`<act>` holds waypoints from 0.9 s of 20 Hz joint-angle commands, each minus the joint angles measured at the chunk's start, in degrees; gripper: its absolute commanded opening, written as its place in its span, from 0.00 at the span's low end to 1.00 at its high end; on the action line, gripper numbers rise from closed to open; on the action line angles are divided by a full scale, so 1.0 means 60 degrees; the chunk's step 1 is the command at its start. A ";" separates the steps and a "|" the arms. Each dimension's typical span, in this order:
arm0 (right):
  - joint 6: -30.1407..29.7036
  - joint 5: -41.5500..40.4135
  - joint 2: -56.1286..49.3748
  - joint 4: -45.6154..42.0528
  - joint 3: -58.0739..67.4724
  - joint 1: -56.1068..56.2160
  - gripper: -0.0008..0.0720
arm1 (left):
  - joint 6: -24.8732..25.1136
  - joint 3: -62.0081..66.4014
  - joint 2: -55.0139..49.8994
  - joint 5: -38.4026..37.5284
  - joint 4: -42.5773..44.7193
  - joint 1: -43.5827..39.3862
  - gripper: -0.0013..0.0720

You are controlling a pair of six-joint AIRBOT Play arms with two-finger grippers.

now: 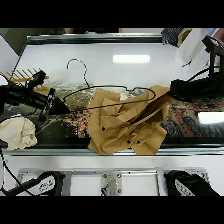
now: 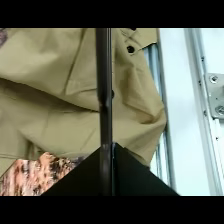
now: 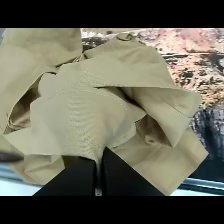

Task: Fold the clothes and pants, and hang the long-sleeved shirts on hangers.

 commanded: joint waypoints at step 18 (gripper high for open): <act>-0.0459 0.1137 0.0171 0.0036 0.0011 -0.0211 0.04 | -0.1162 -0.0758 -0.0696 0.3464 0.0007 -0.1974 0.03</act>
